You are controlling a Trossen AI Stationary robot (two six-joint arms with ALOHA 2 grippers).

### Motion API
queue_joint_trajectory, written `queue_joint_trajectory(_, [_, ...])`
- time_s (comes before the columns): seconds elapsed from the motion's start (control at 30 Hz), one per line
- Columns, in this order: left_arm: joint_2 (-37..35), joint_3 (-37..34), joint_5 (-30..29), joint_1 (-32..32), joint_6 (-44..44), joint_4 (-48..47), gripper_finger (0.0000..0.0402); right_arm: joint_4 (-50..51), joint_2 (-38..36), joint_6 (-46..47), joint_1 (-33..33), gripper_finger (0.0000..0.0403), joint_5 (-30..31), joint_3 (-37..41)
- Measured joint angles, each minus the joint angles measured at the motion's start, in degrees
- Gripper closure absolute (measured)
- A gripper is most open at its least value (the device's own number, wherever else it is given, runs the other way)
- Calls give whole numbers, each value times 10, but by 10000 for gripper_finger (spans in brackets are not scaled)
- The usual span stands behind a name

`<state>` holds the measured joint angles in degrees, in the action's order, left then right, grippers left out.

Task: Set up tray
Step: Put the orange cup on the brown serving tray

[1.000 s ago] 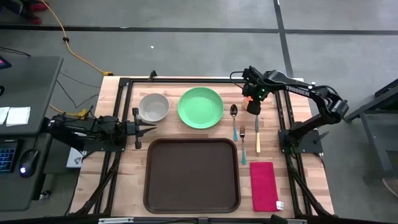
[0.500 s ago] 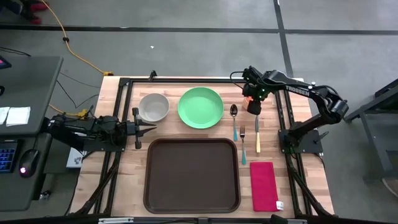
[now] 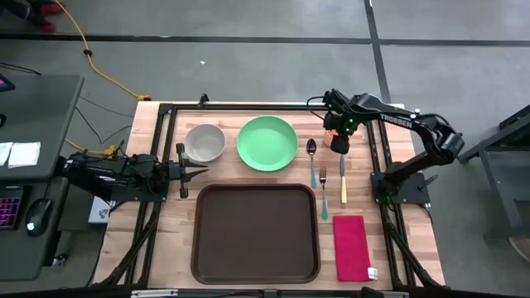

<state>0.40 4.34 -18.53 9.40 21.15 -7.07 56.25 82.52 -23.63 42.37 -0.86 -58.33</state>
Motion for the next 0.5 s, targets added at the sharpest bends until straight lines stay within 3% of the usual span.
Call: queue_joint_trajectory(0.5, [0, 0, 0, 0, 0, 1, 328, -51, 0, 1, -2, 218, 17, 69])
